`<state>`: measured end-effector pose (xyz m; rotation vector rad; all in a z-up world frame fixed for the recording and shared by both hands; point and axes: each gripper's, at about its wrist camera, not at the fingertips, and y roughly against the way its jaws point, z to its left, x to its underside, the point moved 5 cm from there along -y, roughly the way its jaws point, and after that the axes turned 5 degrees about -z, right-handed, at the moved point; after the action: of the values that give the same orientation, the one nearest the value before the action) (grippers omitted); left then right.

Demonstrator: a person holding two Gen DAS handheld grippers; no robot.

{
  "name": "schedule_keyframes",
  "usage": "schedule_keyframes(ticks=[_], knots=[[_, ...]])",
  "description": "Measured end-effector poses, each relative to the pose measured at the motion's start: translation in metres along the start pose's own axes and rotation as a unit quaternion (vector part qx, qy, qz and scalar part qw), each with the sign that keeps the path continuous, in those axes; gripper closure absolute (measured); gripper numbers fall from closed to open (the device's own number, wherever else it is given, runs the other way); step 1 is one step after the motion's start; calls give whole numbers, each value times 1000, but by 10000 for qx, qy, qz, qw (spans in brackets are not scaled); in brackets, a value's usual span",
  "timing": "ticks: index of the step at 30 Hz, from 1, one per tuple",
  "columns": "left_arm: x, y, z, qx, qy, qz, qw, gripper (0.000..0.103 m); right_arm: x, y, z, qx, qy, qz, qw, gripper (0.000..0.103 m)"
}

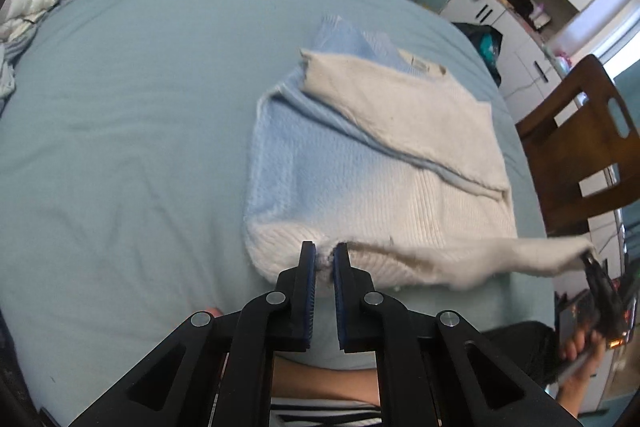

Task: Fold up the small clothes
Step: 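Lift the hem with both grippers, fold it toward the collar, release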

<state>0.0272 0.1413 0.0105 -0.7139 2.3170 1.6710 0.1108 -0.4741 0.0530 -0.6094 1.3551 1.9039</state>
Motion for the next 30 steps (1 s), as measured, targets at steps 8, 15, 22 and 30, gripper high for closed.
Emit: schedule_keyframes(ticks=[8,15,22,30], knots=[[0,44,0,378,-32,-680,9970,96,12,63,50,-225,630,-547,9963,98],[-3,89,3,853,157,-1401,9863,97,3,94,56,-372,559,-1115,9915,98],[-5,120,3,1145,275,-1821,9762,98,-2,110,70,-663,709,-1460,9845,98],[15,166,16,1605,459,-2004,9654,98,-4,159,61,-942,769,-1660,9786,98]])
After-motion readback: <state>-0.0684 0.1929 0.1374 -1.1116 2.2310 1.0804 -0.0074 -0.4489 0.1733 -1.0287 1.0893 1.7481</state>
